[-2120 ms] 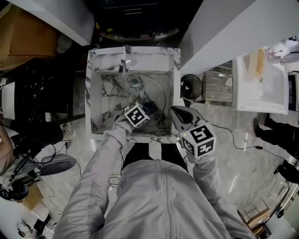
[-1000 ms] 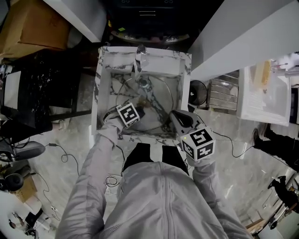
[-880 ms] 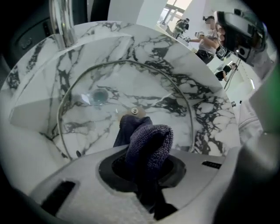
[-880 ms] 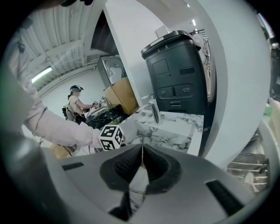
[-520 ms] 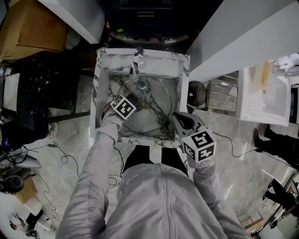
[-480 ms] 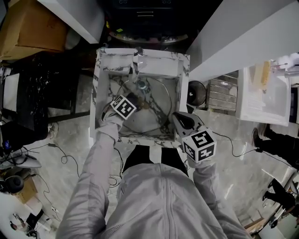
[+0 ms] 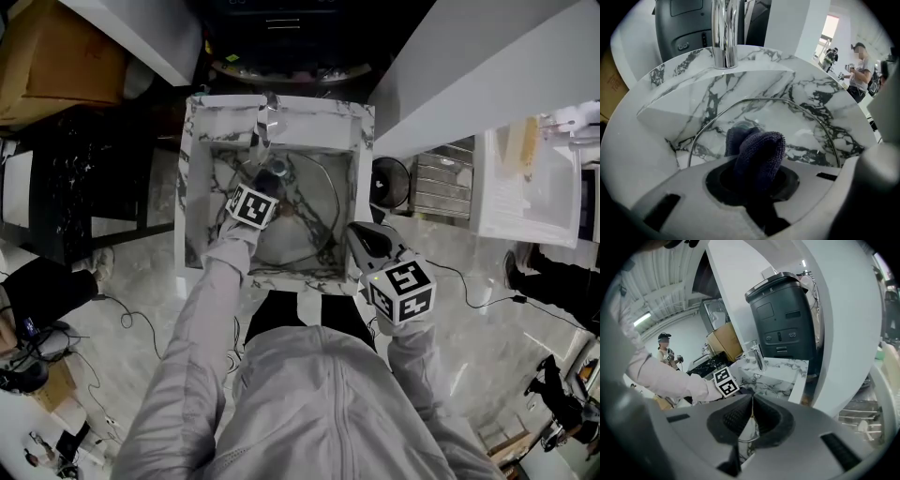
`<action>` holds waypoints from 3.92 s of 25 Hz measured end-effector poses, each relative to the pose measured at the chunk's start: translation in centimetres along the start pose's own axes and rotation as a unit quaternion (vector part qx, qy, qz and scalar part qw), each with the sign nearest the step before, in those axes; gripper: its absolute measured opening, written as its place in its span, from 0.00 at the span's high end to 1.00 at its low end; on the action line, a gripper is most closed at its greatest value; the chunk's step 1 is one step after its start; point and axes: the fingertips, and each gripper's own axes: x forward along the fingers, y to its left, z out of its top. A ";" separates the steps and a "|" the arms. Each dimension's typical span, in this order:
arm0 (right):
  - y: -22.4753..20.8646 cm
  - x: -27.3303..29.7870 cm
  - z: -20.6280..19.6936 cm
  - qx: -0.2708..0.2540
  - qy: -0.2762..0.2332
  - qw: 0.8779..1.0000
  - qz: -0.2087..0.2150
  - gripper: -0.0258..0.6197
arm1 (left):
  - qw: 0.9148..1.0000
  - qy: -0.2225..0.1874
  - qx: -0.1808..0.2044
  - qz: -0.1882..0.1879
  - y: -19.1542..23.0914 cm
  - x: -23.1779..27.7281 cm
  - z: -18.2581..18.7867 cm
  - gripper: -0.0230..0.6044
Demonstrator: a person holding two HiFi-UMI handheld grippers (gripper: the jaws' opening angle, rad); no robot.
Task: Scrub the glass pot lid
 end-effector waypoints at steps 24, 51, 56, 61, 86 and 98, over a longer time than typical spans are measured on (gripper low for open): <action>0.4 -0.7 -0.2 -0.002 -0.004 1.000 0.001 0.91 | 0.985 0.000 0.053 -0.161 -14.7 1.2 1.2 0.85; 0.9 -7.7 13.6 -0.112 -0.157 0.981 -0.029 0.91 | 0.890 -0.413 0.186 -0.048 -13.2 -29.8 16.1 0.85; 2.8 -10.7 17.8 -0.162 -0.209 0.964 -0.030 0.91 | 0.871 -0.464 0.156 0.038 -10.6 -37.1 16.7 0.85; 4.8 -13.0 20.7 -0.207 -0.243 0.947 -0.035 0.91 | 0.844 -0.512 0.131 0.088 -8.9 -43.8 16.0 0.85; 6.9 -17.6 24.9 -0.268 -0.288 0.917 -0.071 0.92 | 0.793 -0.571 0.155 0.145 -9.1 -51.6 15.4 0.85; 6.3 -16.5 25.1 -0.269 -0.281 0.919 -0.067 0.92 | 0.801 -0.561 0.156 0.142 -8.3 -50.8 15.8 0.85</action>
